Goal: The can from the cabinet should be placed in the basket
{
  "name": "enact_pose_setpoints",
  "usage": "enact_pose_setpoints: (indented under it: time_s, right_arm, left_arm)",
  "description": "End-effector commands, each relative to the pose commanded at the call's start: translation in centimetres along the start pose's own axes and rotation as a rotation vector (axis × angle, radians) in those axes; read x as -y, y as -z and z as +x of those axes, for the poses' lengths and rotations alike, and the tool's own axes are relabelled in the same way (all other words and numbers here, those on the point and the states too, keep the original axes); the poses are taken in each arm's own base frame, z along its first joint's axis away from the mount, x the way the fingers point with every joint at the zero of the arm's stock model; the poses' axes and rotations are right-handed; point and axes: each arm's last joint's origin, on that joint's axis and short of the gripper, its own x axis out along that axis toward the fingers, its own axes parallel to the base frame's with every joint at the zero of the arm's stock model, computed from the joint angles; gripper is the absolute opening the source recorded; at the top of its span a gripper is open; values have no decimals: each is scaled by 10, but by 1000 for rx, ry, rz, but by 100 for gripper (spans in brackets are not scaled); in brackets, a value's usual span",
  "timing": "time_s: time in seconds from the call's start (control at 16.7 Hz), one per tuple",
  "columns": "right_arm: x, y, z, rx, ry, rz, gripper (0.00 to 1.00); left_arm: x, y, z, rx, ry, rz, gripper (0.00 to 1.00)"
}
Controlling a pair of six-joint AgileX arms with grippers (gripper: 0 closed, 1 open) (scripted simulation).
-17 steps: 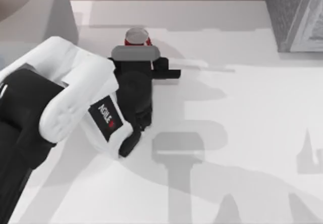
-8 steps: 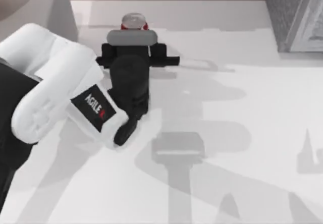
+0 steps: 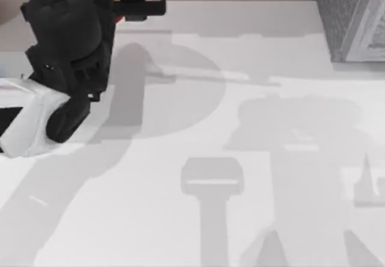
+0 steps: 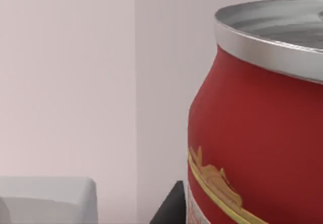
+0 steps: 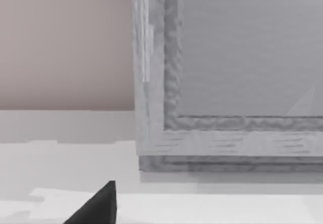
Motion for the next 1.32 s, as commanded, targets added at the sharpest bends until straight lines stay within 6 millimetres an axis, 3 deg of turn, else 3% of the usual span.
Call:
enact_pose_setpoints:
  time_s: [0.18, 0.3, 0.42, 0.6, 0.78, 0.96, 1.32]
  right_arm:
    - [0, 0, 0, 0, 0, 0, 100]
    - [0, 0, 0, 0, 0, 0, 100]
    - [0, 0, 0, 0, 0, 0, 100]
    - [0, 0, 0, 0, 0, 0, 100]
    - [0, 0, 0, 0, 0, 0, 100]
    - [0, 0, 0, 0, 0, 0, 100]
    - [0, 0, 0, 0, 0, 0, 100]
  left_arm:
    - [-44, -57, -68, 51, 1, -20, 0]
    - [-72, -71, -117, 75, 3, -25, 0]
    - [-94, -67, -158, 77, 4, -21, 0]
    - [-115, -40, -201, 49, 4, -4, 0]
    - [-125, -11, -222, 7, 4, 12, 0]
    - [-129, 7, -231, -25, 3, 21, 0]
    - [-129, 12, -232, -38, 4, 26, 0]
